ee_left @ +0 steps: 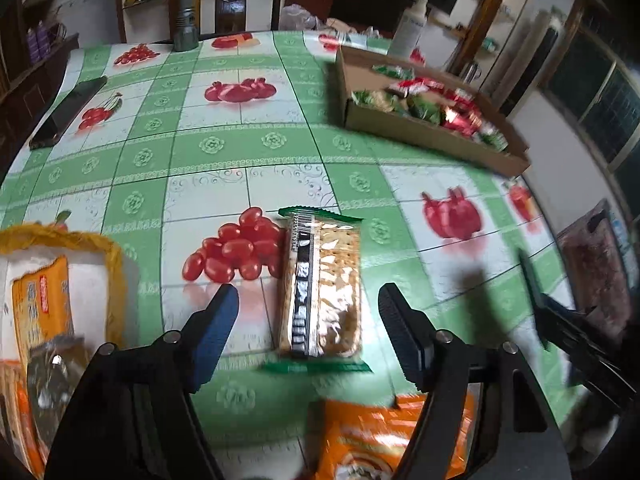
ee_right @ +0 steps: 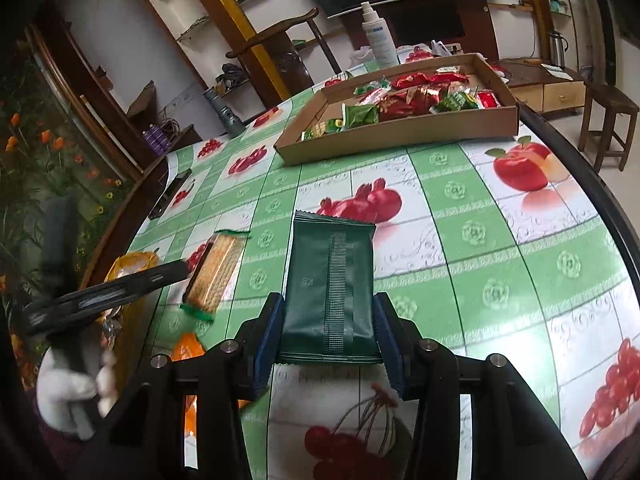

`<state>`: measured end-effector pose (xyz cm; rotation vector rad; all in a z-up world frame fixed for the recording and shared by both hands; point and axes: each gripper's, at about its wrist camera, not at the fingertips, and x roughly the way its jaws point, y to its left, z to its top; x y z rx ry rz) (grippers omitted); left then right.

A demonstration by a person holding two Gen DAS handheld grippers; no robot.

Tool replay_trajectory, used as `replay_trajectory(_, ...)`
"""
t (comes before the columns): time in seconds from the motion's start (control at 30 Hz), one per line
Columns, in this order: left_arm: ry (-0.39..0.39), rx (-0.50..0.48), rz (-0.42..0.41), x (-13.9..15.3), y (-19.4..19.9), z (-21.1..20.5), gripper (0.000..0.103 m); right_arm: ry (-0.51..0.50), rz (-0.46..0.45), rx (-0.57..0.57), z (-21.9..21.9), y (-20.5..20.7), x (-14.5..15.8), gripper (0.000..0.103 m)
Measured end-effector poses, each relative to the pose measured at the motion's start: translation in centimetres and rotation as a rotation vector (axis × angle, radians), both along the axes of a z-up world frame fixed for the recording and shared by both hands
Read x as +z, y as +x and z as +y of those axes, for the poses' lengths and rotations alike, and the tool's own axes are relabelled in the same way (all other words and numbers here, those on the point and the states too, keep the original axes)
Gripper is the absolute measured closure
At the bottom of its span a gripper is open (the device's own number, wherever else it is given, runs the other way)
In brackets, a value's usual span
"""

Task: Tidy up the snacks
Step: 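Lift the cracker pack and green pouch and carry them toward the white tray, then lower both grippers into the white tray and release the cracker pack and pouch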

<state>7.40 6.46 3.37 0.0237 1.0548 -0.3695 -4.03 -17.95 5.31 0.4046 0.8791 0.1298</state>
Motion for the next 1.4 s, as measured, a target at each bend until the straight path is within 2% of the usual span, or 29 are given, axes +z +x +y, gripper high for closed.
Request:
replay_trajectory(0.17,0.160,-0.044,-0.037,-1.9,1.0,-3.1,0.032,-0.007,0.006,0.008,-0.2,-0.7,-0.1,0.056)
replay_trajectory(0.2,0.192,-0.053,-0.043,-2.2,0.8,-3.4,0.044,-0.005,0.006,0.009,-0.3,-0.8,-0.1,0.056)
replay_trajectory(0.23,0.198,-0.058,-0.039,-2.2,0.7,-3.5,0.058,-0.005,0.005,0.009,-0.2,-0.8,-0.1,0.056)
replay_trajectory(0.27,0.172,-0.064,-0.033,-2.1,0.5,-3.4,0.058,-0.002,0.003,0.012,-0.3,-0.9,0.0,0.056)
replay_trajectory(0.37,0.170,-0.066,-0.029,-1.6,-0.2,-2.9,0.058,0.009,0.000,0.023,-0.2,-1.0,-0.1,0.056)
replay_trajectory(0.5,0.074,-0.049,-0.022,-0.3,-1.3,-1.9,0.058,0.025,-0.007,0.042,0.3,-1.1,-0.2,0.056)
replay_trajectory(0.7,-0.144,-0.004,-0.047,3.3,-4.2,1.0,0.058,0.036,-0.025,0.075,1.3,-1.5,0.4,0.056)
replay_trajectory(0.83,-0.329,0.057,-0.069,5.4,-7.0,5.1,0.058,0.041,-0.041,0.105,2.4,-2.0,1.1,0.056)
replay_trajectory(0.9,-0.380,0.100,-0.094,6.0,-8.4,7.5,0.058,0.043,-0.044,0.124,3.1,-2.1,1.4,0.056)
replay_trajectory(1.0,-0.406,0.180,-0.139,6.6,-10.2,11.3,0.058,0.049,-0.048,0.156,4.3,-2.2,1.8,0.056)
replay_trajectory(1.17,-0.400,0.296,-0.184,6.6,-12.9,16.7,0.058,0.068,-0.047,0.234,7.5,-1.6,2.4,0.056)
replay_trajectory(1.4,-0.337,0.387,-0.188,4.6,-15.1,21.4,0.058,0.092,-0.007,0.365,13.8,-0.2,2.4,0.056)
